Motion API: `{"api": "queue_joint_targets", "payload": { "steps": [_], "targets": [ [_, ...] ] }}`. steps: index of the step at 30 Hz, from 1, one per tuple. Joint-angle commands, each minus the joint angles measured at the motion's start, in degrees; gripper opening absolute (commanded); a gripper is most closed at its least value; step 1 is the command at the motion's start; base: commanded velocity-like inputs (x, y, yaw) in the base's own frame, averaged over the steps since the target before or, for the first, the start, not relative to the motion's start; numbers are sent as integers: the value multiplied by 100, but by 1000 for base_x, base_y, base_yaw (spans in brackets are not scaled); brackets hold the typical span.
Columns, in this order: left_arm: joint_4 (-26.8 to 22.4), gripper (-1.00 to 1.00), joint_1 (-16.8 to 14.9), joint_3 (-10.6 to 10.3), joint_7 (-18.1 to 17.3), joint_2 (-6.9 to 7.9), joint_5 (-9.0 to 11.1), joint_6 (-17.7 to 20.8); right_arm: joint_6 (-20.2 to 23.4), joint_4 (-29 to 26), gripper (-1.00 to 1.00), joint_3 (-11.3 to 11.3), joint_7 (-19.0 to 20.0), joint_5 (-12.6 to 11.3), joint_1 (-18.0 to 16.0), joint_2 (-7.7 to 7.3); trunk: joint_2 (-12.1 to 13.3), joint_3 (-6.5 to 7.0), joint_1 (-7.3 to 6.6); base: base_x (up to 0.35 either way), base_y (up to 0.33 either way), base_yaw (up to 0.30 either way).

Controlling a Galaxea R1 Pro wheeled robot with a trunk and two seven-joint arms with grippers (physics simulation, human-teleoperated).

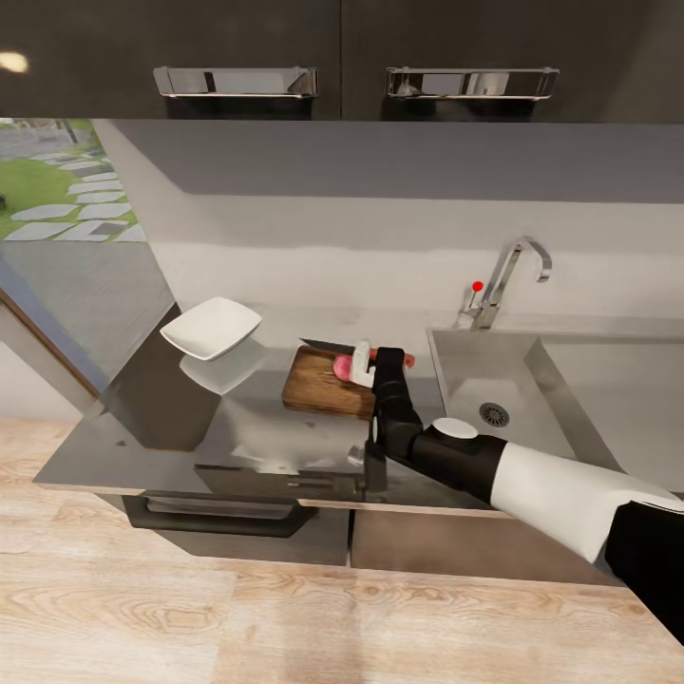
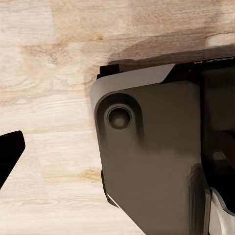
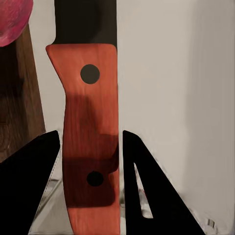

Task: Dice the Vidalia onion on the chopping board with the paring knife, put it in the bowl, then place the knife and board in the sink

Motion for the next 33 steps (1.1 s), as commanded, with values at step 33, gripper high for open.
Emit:
{"api": "queue_joint_targets", "payload": {
  "steps": [33],
  "targets": [
    [28, 100, -10, -48, -3, -6, 42, -41, -277, 187, -100, 35, -36, -432, -8, -5, -10, -9, 3, 0, 0, 0]
  ]
}}
